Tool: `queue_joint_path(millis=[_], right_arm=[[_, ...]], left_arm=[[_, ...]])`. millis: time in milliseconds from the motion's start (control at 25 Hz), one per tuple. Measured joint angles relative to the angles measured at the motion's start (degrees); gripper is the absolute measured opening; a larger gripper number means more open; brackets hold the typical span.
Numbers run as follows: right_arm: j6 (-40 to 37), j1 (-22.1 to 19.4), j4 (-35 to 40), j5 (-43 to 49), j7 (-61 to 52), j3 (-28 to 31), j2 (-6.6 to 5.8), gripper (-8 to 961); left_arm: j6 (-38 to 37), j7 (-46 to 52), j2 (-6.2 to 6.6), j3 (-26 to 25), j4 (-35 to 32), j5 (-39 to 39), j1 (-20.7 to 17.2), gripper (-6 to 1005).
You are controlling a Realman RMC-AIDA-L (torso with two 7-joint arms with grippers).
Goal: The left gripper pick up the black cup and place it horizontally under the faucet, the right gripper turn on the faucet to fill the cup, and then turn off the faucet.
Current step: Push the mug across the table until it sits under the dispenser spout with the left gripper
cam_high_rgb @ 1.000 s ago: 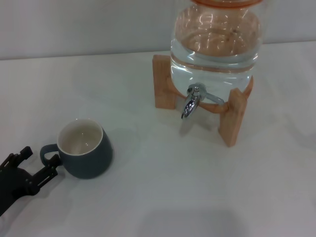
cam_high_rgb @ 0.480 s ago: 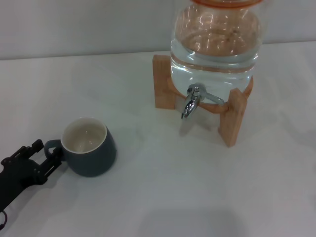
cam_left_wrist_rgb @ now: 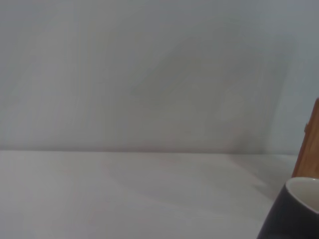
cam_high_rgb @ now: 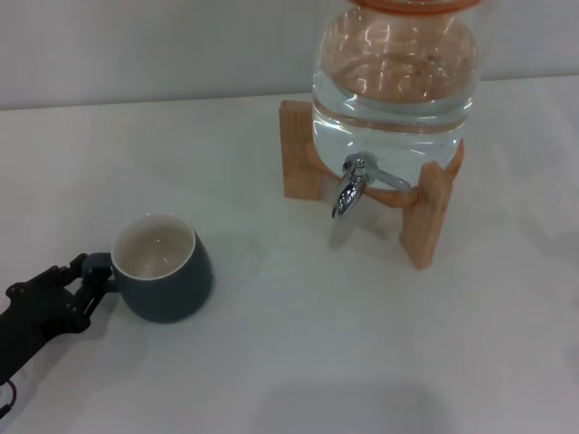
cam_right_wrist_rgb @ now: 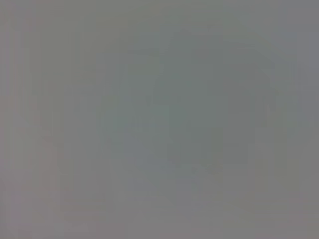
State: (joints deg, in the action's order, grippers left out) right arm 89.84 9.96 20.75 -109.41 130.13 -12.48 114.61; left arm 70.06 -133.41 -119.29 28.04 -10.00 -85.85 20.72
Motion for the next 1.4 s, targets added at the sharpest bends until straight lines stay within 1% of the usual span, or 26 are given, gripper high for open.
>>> queue_joint_path(millis=[200, 360, 560, 800, 1000, 1160, 1200, 1400], right_arm=[[-0.25, 0.45, 0.0, 0.04, 0.04, -0.08, 0.0, 818], [-0.28, 0.57, 0.0, 0.11, 0.04, -0.09, 0.0, 817], [-0.29, 0.74, 0.0, 0.42, 0.04, -0.13, 0.0, 817], [-0.18, 1.17, -0.24, 0.6, 0.04, -0.5, 0.0, 817], [0.02, 1.76, -0.31, 0.62, 0.04, -1.48, -0.01, 816], [0.44, 2.03, -0.47, 0.62, 0.04, -1.74, 0.05, 816], [0.71, 2.06, -0.5, 0.62, 0.04, -1.9, 0.06, 816], [1.14, 2.12, -0.53, 0.61, 0.04, -2.34, 0.09, 816]], left_arm=[[0.2, 0.07, -0.07, 0.0, -0.02, -0.1, 0.14, 260], [0.01, 0.75, -0.07, -0.21, 0.05, -0.39, 0.49, 169], [-0.01, 0.73, -0.13, -0.3, 0.07, -0.47, 1.32, 169], [-0.12, 0.25, -0.16, -0.02, 0.14, -0.36, 4.08, 168], [-0.7, -0.59, -0.15, 0.0, 2.27, 0.91, 8.34, 168], [-2.91, -1.56, -0.21, 0.0, 4.48, 2.88, 11.64, 167], [-3.95, -2.33, -0.27, 0.02, 5.67, 3.59, 12.96, 167], [-6.66, -4.86, -0.4, 0.09, 8.72, 4.39, 16.37, 167]])
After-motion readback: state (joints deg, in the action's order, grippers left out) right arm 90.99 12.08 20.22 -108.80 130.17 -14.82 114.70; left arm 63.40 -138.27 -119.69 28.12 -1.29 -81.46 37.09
